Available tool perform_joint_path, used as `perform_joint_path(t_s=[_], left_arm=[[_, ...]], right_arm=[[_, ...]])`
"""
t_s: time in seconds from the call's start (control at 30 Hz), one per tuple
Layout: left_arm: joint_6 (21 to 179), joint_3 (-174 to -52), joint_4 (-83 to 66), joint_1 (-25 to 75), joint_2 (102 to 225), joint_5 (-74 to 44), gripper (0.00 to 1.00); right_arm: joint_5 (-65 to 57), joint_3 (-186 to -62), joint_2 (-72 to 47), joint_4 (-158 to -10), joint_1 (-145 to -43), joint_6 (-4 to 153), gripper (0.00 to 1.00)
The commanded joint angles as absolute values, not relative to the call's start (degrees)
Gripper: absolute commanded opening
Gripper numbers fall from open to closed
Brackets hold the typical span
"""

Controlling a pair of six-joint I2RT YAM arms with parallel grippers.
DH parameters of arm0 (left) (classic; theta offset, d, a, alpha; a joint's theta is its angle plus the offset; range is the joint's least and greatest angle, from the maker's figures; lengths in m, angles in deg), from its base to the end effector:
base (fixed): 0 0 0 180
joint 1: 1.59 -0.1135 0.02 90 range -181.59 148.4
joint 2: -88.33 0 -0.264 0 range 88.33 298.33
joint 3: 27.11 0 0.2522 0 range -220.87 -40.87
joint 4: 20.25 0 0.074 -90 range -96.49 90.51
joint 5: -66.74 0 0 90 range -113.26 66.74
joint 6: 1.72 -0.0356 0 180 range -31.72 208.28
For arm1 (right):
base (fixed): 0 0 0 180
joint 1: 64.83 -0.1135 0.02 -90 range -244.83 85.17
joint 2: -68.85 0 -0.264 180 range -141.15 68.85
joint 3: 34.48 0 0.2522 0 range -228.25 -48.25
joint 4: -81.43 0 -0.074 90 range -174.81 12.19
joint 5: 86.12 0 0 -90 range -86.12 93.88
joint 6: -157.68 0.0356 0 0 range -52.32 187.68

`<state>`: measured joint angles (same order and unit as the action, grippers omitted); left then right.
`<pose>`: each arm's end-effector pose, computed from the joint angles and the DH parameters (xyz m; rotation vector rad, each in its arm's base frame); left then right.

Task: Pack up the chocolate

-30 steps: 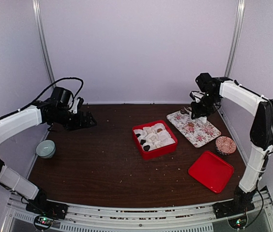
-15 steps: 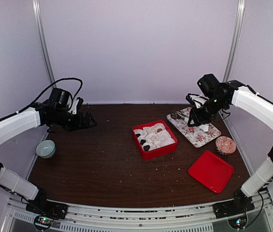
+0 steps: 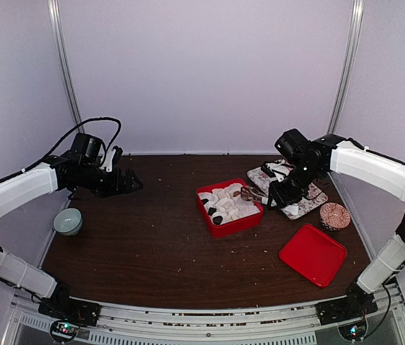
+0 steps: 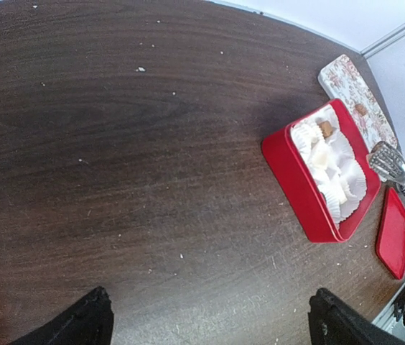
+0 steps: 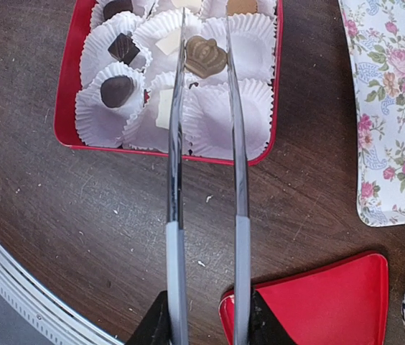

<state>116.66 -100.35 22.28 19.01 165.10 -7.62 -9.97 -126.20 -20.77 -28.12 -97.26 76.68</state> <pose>0.2647 -0.1098 0.2770 -0.0309 2.4608 -0.7180 0.2574 0.1736 0.2858 -0.6387 2.7567 0.5127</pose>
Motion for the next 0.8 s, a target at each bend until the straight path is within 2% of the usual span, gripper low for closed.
perform_joint_path(t_s=[0.0,0.37,0.77], left_arm=[[115.63,-100.26,20.63,18.50,163.80,-8.03,0.98],[115.38,-100.85,20.86,18.49,164.93,-8.32,0.98],[115.52,-101.81,20.76,18.52,166.20,-8.16,0.98]], right_arm=[[-9.15,-127.06,-23.32,-31.53,-98.09,77.99,0.24],[-6.12,-129.92,-29.45,-31.70,-98.23,78.29,0.26],[-4.82,-133.59,-30.54,-30.44,-98.15,78.43,0.36]])
